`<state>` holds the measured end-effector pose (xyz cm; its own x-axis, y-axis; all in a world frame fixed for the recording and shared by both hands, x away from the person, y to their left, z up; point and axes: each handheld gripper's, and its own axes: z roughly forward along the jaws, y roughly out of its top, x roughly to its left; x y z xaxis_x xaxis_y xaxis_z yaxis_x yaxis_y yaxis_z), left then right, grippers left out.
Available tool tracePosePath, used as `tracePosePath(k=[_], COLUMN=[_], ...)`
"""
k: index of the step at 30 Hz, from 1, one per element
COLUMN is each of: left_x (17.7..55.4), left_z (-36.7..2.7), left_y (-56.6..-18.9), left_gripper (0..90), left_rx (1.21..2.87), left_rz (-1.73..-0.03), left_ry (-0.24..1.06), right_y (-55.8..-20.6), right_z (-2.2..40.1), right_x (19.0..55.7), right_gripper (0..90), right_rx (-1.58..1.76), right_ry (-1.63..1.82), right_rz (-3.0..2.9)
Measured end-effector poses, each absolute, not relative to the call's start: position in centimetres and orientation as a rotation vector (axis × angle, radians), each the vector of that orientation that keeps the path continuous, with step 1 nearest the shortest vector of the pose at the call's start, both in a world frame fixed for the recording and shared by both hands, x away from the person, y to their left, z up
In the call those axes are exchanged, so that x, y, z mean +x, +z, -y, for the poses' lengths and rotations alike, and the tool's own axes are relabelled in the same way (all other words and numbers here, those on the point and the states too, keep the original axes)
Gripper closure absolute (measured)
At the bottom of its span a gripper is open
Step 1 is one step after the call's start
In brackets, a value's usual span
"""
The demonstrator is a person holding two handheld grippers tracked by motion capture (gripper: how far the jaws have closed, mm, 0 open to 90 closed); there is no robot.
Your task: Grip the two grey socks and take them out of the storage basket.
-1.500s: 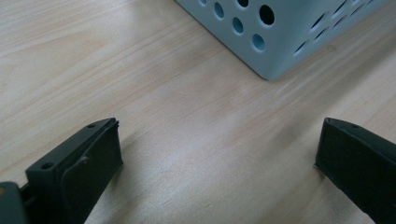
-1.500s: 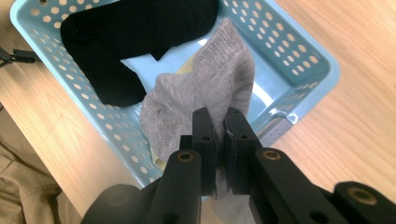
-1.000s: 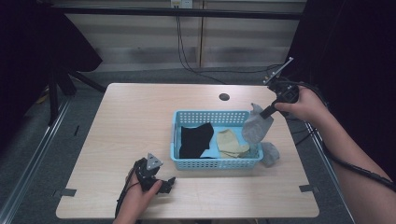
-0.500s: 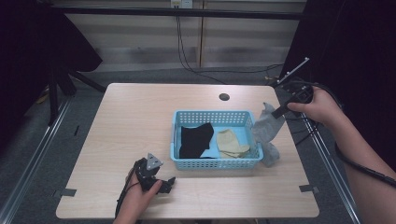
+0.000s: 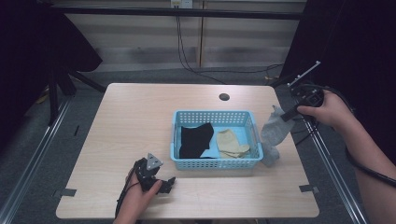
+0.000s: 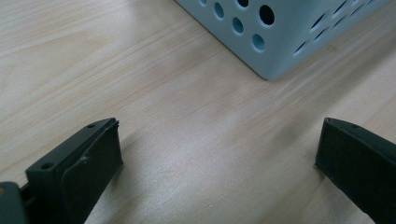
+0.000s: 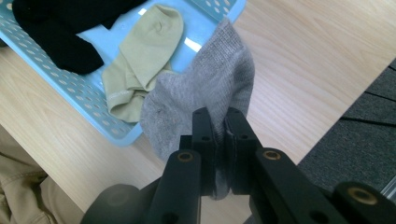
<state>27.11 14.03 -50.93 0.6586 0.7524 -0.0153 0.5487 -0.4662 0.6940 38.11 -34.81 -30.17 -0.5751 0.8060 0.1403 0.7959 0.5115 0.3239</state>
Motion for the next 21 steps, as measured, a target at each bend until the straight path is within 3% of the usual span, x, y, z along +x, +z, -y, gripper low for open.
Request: tracePosePath(k=[9, 21], left_x=[27.1, 27.1], left_z=[-14.0, -14.0], left_y=[-50.9, -51.0], left_gripper=[0.0, 0.0], left_rx=[2.191, 2.187], left_rz=[-1.002, -1.001], left_ry=[0.385, 0.387], right_y=[-31.7, -37.9], right_z=[36.1, 35.7], right_x=[37.7, 38.5], right_gripper=[84.1, 83.6], right_rx=[1.470, 1.516], right_ry=[0.537, 0.488], right_rz=[-2.704, -2.746])
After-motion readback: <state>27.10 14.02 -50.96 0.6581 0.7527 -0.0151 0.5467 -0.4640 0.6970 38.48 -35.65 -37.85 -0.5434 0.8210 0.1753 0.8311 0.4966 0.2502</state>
